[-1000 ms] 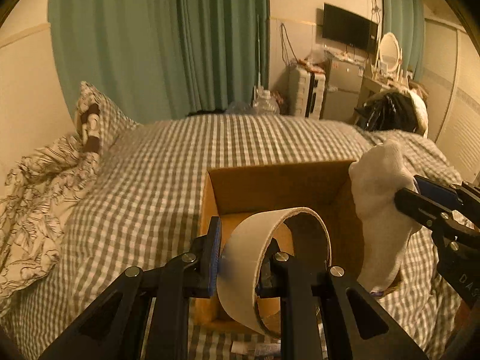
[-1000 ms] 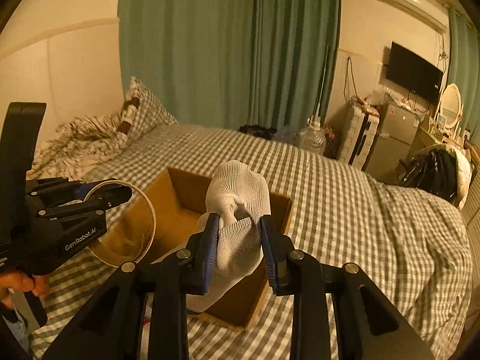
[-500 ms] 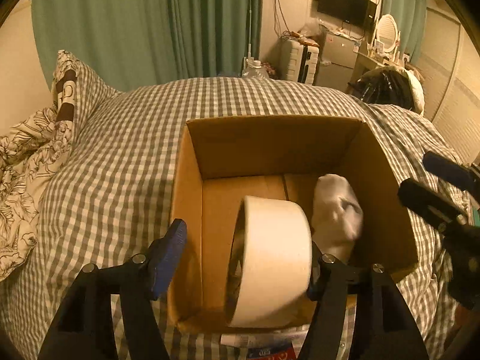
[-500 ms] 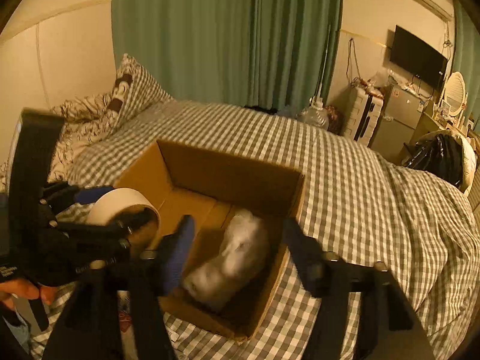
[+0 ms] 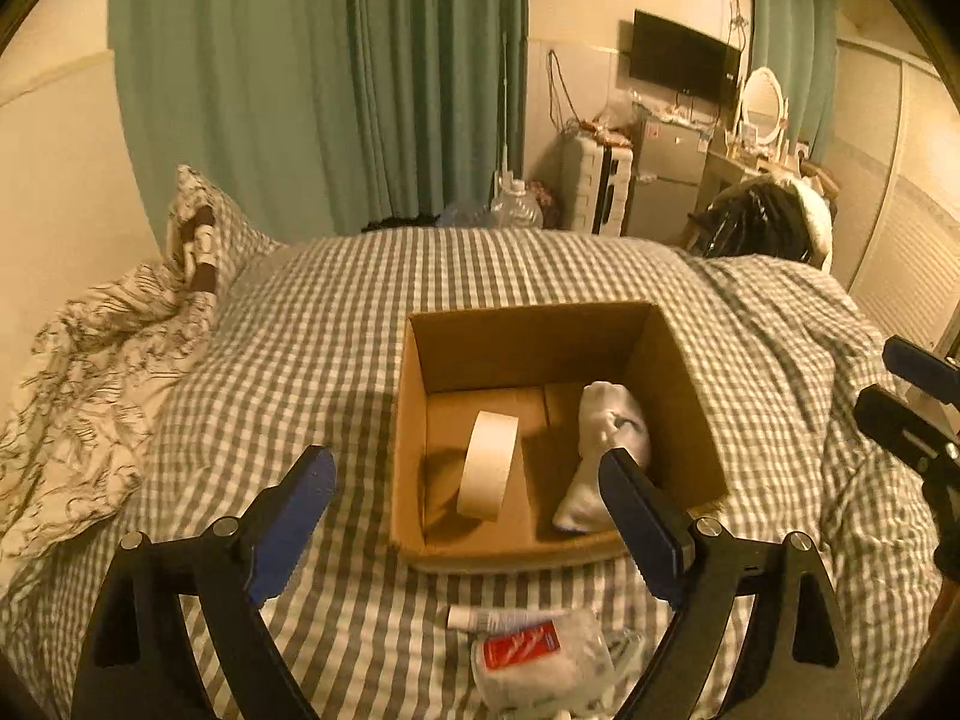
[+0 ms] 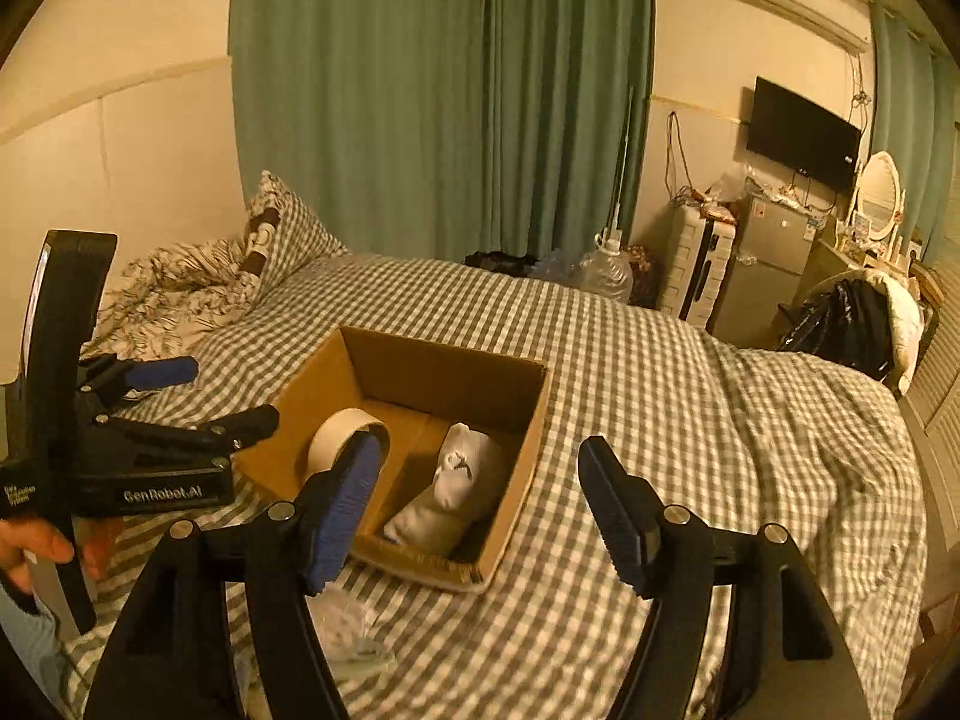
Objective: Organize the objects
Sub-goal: 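Grasp the blue-and-white medicine box with the left gripper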
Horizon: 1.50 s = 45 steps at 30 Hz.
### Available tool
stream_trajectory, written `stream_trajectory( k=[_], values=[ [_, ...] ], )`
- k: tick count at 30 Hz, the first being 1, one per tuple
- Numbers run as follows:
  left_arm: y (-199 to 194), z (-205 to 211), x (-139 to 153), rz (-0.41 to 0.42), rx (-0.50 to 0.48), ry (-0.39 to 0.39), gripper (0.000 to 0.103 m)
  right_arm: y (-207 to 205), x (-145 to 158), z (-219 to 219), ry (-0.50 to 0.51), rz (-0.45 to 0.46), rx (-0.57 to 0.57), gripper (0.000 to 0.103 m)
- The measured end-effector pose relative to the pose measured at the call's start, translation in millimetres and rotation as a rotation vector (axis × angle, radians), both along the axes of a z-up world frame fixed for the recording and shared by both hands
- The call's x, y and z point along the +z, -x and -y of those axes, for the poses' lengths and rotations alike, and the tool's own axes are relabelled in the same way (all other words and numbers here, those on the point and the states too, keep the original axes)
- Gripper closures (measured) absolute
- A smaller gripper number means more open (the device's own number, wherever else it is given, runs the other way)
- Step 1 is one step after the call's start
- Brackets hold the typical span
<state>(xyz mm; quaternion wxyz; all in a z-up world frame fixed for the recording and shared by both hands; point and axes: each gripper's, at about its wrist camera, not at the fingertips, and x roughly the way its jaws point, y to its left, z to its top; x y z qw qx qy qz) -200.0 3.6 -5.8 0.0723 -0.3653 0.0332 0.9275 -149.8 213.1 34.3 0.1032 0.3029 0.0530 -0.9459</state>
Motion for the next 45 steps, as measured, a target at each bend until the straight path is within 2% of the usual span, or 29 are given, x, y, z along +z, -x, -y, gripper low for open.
stream_trajectory(
  k=[7, 14, 18, 25, 29, 34, 36, 38, 39, 40, 45],
  values=[
    [-69, 8, 20, -0.058, 0.016, 0.006, 0.007, -66, 34, -9, 0.012, -0.063, 0.002, 0.027],
    [-123, 13, 0, -0.080, 0.041, 0.037, 0.007, -110, 29, -12, 0.002, -0.073, -0.009, 0.022],
    [-142, 9, -31, -0.063, 0.062, 0.077, 0.007, -124, 5, -8, -0.014, -0.052, -0.015, 0.021],
    [-162, -7, -100, 0.034, 0.044, 0.110, 0.007, -132, -62, 2, -0.012, 0.035, 0.000, 0.021],
    [-168, -20, -123, 0.082, -0.011, 0.121, 0.007, -126, -100, 4, -0.011, 0.116, 0.005, 0.021],
    [-168, -28, -145, 0.136, -0.053, 0.134, 0.007, -121, -121, 3, -0.009, 0.161, 0.000, 0.021],
    [-167, -23, -150, 0.158, -0.056, 0.111, 0.017, -119, -125, 3, -0.009, 0.170, -0.004, 0.021],
    [-164, -19, -152, 0.185, -0.066, 0.079, 0.044, -118, -128, 2, -0.009, 0.179, -0.008, 0.021],
    [-164, -16, -153, 0.198, -0.078, 0.053, 0.052, -117, -129, 1, -0.009, 0.183, -0.011, 0.021],
    [-164, -14, -152, 0.206, -0.091, 0.027, 0.069, -117, -130, 1, -0.008, 0.189, -0.012, 0.021],
    [-169, -5, -137, 0.158, -0.089, 0.026, 0.078, -116, -134, 9, -0.012, 0.204, -0.007, 0.021]
  ],
)
